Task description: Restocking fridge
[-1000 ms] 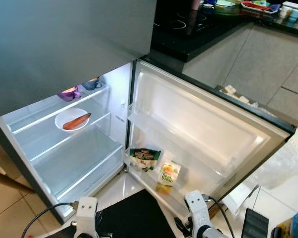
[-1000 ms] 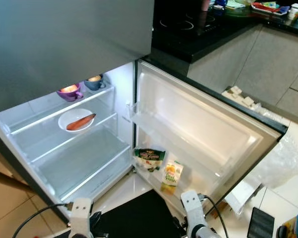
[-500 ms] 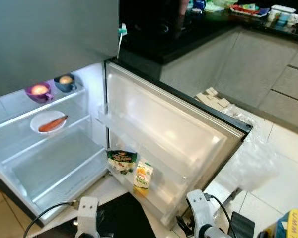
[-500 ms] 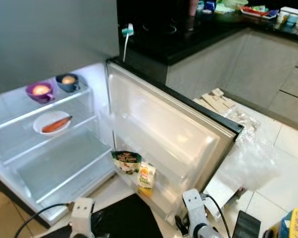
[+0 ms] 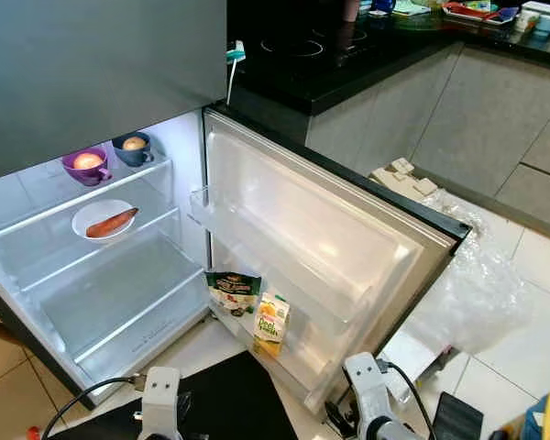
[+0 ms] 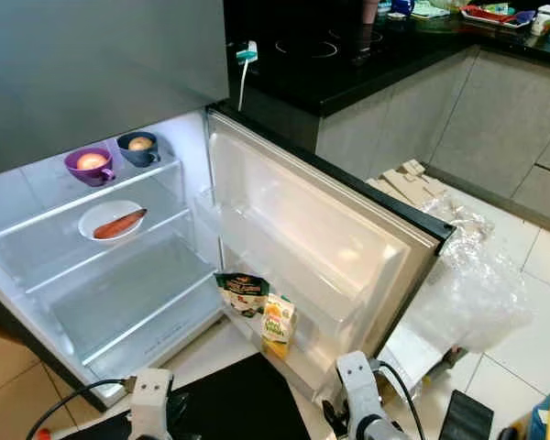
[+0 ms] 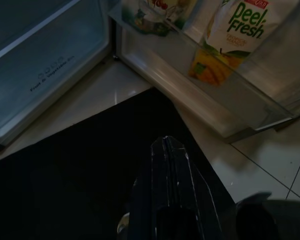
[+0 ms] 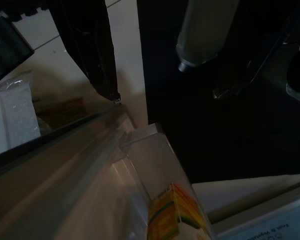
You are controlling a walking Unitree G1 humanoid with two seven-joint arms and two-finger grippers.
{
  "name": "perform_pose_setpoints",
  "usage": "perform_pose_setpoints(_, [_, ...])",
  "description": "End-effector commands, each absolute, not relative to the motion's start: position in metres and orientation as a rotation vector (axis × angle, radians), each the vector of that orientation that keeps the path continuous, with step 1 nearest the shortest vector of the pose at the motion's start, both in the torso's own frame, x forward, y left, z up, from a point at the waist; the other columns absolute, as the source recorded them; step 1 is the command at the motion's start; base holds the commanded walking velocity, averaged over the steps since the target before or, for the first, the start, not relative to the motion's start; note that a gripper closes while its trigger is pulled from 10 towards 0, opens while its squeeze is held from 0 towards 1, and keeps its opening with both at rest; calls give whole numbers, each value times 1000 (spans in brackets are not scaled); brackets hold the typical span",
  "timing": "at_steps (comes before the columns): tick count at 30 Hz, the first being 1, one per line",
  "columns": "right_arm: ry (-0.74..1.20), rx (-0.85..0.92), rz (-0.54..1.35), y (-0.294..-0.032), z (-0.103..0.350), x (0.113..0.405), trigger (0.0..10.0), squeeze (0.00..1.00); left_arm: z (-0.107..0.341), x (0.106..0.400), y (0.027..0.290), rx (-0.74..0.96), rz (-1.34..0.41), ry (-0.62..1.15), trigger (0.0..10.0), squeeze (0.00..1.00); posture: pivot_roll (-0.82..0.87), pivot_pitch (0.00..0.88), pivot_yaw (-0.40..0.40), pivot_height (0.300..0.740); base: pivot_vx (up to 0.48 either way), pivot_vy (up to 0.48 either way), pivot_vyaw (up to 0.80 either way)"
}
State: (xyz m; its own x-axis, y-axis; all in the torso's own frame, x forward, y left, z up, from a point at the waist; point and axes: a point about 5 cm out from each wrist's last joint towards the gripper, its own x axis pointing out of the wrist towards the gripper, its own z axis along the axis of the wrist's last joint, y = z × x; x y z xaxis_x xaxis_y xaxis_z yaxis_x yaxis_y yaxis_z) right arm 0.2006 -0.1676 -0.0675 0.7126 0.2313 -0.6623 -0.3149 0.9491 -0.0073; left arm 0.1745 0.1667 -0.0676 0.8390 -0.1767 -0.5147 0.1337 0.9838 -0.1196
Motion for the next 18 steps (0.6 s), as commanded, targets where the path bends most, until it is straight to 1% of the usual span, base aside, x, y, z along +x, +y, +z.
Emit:
perform_pose_setpoints(1, [718, -123, 293, -171, -68, 200, 10000, 0, -70, 171, 167, -77, -164, 567, 10000, 0, -79, 38, -73, 713, 0, 0, 0])
perform_pose_setpoints(13, [713, -120, 292, -171, -68, 199, 10000, 0, -69, 171, 169, -84, -157, 562, 10000, 0, -78, 42, -72, 713, 0, 0, 0])
perform_pose_setpoints(18, [689, -125, 286, -182, -64, 200, 10000, 0, -68, 168, 174, -74, -173, 540, 10000, 0, -79, 46, -73, 713, 0, 0, 0])
